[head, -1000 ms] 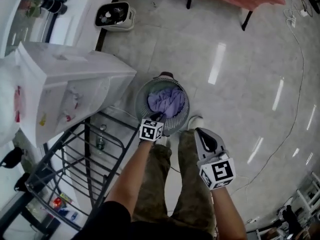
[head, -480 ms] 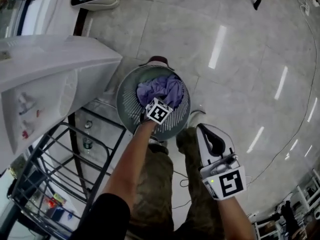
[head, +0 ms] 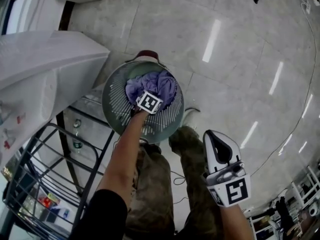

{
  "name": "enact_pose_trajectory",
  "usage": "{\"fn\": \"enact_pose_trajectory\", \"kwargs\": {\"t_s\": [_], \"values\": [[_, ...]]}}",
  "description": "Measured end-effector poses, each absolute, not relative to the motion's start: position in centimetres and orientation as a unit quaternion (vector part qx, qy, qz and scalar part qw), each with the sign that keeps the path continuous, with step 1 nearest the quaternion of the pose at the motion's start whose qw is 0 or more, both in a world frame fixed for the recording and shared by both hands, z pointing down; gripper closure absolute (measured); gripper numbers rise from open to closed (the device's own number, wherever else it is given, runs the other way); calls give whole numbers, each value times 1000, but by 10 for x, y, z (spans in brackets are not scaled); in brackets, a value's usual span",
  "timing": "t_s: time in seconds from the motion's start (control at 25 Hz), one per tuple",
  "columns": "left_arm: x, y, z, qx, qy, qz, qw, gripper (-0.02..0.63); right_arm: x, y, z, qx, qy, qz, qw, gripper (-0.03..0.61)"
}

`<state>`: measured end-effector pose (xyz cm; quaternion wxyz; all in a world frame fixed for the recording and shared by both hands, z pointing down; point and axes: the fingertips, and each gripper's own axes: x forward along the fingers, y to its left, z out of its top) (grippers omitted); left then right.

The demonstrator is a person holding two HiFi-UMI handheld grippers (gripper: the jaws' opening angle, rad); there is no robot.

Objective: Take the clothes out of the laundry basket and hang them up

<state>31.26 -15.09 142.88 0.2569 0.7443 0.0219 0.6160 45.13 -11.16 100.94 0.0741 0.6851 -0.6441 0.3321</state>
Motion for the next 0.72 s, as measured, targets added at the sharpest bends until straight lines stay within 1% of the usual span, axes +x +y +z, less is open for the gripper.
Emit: {"fn": "enact_pose_trajectory", "kwargs": {"t_s": [0.04, 0.16, 0.36, 0.52, 0.72], "values": [[314, -148, 1422, 744, 25, 614, 263, 591, 452, -109, 1011, 684, -638, 344, 80, 580], [309, -136, 1389, 739, 37, 613, 278, 595, 453, -109, 1002, 687, -625, 363, 82, 580], [286, -108, 1311, 746, 69, 597, 287, 598, 446, -132, 958, 682, -634, 359, 68, 580], [259, -117, 1236, 769, 25, 564, 300, 601, 437, -143, 917, 684, -633, 358, 56, 579], [233, -135, 1144, 786, -27, 526, 322, 603, 436, -136, 879, 693, -622, 360, 58, 579]]}}
